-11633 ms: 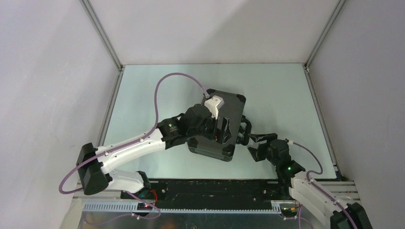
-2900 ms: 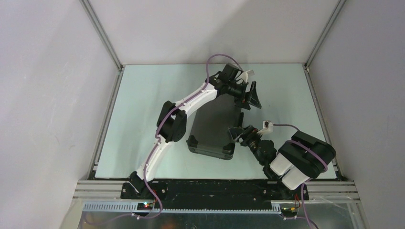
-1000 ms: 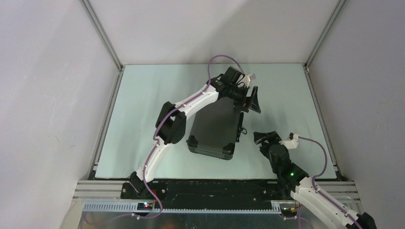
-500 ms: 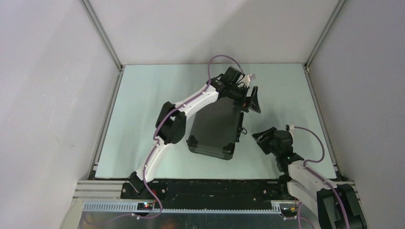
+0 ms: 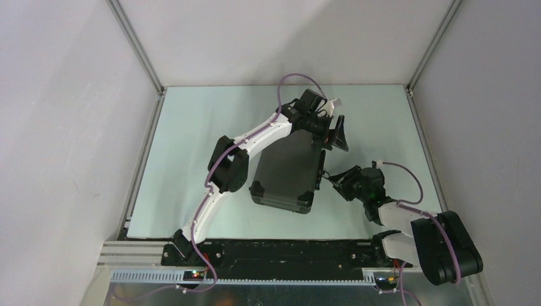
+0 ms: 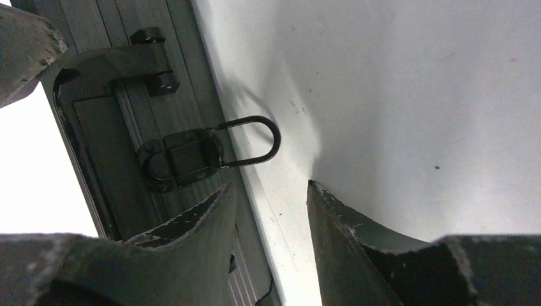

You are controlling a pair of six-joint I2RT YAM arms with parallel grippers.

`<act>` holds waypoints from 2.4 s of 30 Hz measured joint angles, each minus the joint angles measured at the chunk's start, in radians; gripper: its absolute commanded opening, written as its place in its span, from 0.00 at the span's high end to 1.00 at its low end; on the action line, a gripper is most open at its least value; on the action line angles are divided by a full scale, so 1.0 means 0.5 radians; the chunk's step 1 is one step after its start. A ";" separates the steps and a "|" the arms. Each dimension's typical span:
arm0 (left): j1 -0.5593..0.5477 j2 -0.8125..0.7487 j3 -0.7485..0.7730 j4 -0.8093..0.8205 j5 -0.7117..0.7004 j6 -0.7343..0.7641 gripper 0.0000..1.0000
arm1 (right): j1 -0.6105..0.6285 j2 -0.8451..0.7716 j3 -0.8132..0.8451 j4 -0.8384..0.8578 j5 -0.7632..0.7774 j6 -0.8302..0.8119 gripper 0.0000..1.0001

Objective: Pack up texas hold em set

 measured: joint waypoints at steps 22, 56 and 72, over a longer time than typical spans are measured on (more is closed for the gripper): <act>0.000 0.000 0.000 0.000 0.001 0.003 0.02 | 0.175 0.684 -0.010 0.814 0.089 0.802 0.57; 0.001 0.000 0.000 -0.005 0.008 0.021 0.05 | 0.353 1.369 -0.280 2.148 0.696 0.990 0.49; 0.008 0.000 0.000 -0.021 0.022 0.035 0.06 | 0.216 1.386 -0.201 2.189 0.483 0.648 0.47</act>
